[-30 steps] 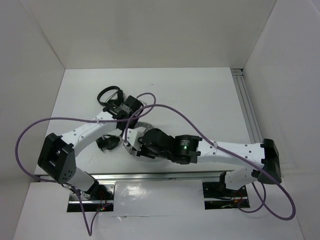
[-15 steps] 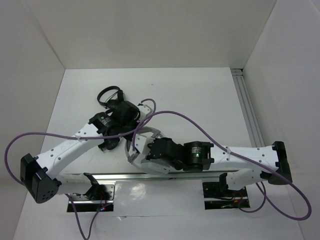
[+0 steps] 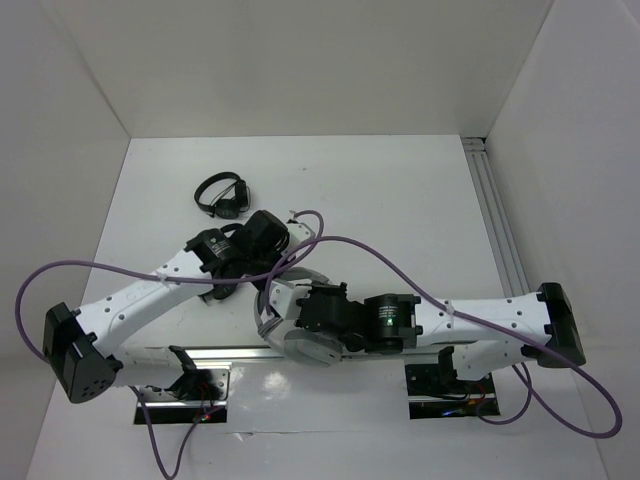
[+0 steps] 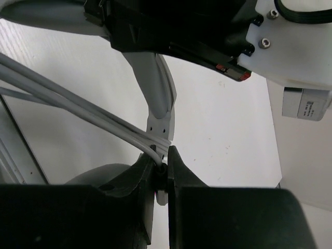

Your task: Wrap the headphones

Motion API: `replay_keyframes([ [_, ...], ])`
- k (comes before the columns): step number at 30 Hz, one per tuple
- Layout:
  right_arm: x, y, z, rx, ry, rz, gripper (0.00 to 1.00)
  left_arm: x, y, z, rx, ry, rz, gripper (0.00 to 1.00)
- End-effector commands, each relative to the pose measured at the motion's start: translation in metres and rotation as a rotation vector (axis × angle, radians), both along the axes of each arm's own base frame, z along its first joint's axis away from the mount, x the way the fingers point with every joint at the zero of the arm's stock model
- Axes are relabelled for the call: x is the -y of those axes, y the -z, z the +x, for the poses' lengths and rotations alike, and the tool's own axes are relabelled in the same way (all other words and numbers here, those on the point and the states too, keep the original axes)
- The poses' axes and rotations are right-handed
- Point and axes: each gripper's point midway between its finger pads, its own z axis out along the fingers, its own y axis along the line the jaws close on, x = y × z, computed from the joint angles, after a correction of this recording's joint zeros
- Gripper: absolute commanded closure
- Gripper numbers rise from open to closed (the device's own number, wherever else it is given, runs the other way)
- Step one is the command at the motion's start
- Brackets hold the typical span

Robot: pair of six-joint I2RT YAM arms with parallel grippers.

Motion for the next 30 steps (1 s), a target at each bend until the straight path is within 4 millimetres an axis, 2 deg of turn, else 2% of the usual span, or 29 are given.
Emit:
replay_keyframes([
  [1,0.017,-0.028,0.017,0.096,0.113,0.059,0.93,0.0,-0.015,-0.023,-0.027,0.101,-0.029,1.0],
  [5,0.025,-0.016,0.022,0.115,0.149,0.033,0.85,-0.004,-0.013,-0.027,-0.044,0.1,-0.013,1.0],
  [7,0.03,-0.019,0.029,0.116,0.173,0.041,0.85,-0.005,-0.012,-0.026,-0.051,0.085,-0.002,1.0],
  [17,0.018,-0.014,0.022,-0.009,0.107,0.114,0.67,-0.012,-0.032,-0.016,0.008,0.035,0.008,1.0],
  [19,0.018,-0.014,0.022,-0.014,0.111,0.121,0.67,-0.013,-0.038,-0.014,0.022,0.026,-0.006,1.0],
  [21,0.014,-0.011,0.021,-0.042,0.101,0.123,0.56,-0.012,-0.041,-0.013,0.018,0.023,-0.023,1.0],
  [23,0.015,-0.008,0.021,-0.062,0.099,0.122,0.55,-0.011,-0.041,-0.013,0.007,0.022,-0.036,1.0],
  [26,0.012,-0.009,0.019,-0.093,0.081,0.131,0.52,-0.012,-0.042,-0.009,0.001,0.018,-0.044,1.0],
  [27,0.011,-0.018,0.018,-0.095,0.071,0.157,0.51,-0.013,-0.046,-0.005,0.009,0.004,-0.051,1.0],
  [29,0.011,-0.02,0.017,-0.1,0.075,0.164,0.44,-0.012,-0.048,0.0,0.016,-0.005,-0.058,1.0],
  [30,0.012,-0.021,0.016,-0.116,0.064,0.167,0.29,-0.013,-0.049,0.005,0.02,-0.009,-0.054,1.0],
])
